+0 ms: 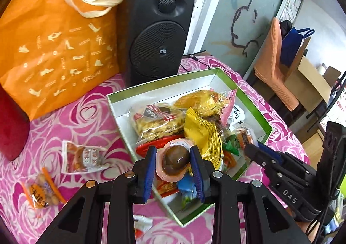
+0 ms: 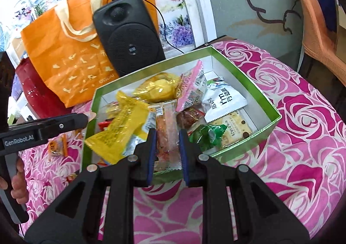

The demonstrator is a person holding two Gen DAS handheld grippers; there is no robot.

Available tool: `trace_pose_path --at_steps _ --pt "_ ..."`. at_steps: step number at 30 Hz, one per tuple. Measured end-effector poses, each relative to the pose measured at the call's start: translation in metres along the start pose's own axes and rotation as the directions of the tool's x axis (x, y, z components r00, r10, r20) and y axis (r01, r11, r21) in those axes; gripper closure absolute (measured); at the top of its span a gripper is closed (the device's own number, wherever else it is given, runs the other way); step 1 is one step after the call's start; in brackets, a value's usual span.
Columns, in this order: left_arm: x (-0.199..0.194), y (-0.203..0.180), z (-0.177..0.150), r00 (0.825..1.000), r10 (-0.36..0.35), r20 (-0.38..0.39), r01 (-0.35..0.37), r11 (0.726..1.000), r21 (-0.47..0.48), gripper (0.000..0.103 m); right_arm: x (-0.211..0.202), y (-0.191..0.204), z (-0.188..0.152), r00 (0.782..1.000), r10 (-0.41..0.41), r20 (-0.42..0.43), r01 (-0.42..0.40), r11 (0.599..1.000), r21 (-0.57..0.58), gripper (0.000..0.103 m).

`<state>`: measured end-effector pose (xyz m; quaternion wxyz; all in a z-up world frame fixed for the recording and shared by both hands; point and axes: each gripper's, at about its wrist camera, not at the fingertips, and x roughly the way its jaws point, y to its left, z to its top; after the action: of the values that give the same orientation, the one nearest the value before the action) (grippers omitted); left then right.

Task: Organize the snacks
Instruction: 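Carry both held snacks into the green box and open both tools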

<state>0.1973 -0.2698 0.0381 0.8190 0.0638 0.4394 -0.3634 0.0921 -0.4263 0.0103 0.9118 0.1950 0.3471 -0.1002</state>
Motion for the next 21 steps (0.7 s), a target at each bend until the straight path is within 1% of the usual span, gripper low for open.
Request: trace_pose_path --at_steps 2,3,4,5,6,7,9,11,12,17,21 --pt "0.003 -0.001 0.003 1.0 0.007 0.006 -0.007 1.0 0.009 0.069 0.006 0.0 0.0 1.0 -0.011 -0.005 0.01 1.0 -0.018 0.079" --pt "0.003 -0.001 0.003 1.0 0.015 0.017 -0.015 1.0 0.01 0.067 0.007 0.001 -0.001 1.0 -0.02 -0.005 0.02 0.999 -0.034 0.078" --pt "0.002 0.0 0.003 0.999 0.021 0.03 -0.021 1.0 0.008 0.061 0.008 0.003 -0.001 1.0 -0.032 0.0 0.031 0.998 -0.061 0.063" --pt "0.002 0.001 0.002 0.999 0.033 0.033 -0.033 0.999 0.002 0.037 0.008 0.006 -0.002 0.999 -0.046 0.01 0.047 0.995 -0.092 0.048" --pt "0.0 0.003 0.001 0.998 0.055 0.041 -0.055 0.998 -0.007 0.015 0.007 0.007 -0.003 0.998 -0.054 0.019 0.056 0.992 -0.11 0.017" --pt "-0.003 0.004 0.001 0.995 0.077 0.063 -0.076 0.997 -0.013 0.011 0.005 0.009 -0.004 0.998 -0.053 0.03 0.056 0.99 -0.127 0.006" --pt "-0.009 0.006 -0.001 0.989 0.111 0.101 -0.11 0.994 -0.015 0.011 0.003 0.011 -0.006 0.998 -0.049 0.044 0.055 0.988 -0.142 0.006" --pt "-0.01 0.011 -0.002 0.987 0.132 0.093 -0.131 0.991 -0.024 0.01 0.006 0.011 -0.007 0.997 -0.065 0.029 0.069 0.987 -0.142 0.005" --pt "-0.011 0.013 -0.002 0.987 0.134 0.088 -0.132 0.991 -0.03 0.01 0.008 0.01 -0.008 0.997 -0.074 0.015 0.075 0.987 -0.142 0.001" --pt "-0.02 0.02 -0.008 0.987 0.131 0.095 -0.127 0.991 -0.052 0.01 0.004 0.015 -0.012 0.997 -0.083 -0.001 0.082 0.987 -0.136 0.001" --pt "-0.035 0.022 -0.013 0.985 0.13 0.114 -0.124 0.991 -0.051 0.01 -0.006 0.027 -0.01 0.997 -0.081 0.011 0.082 0.984 -0.157 0.001"
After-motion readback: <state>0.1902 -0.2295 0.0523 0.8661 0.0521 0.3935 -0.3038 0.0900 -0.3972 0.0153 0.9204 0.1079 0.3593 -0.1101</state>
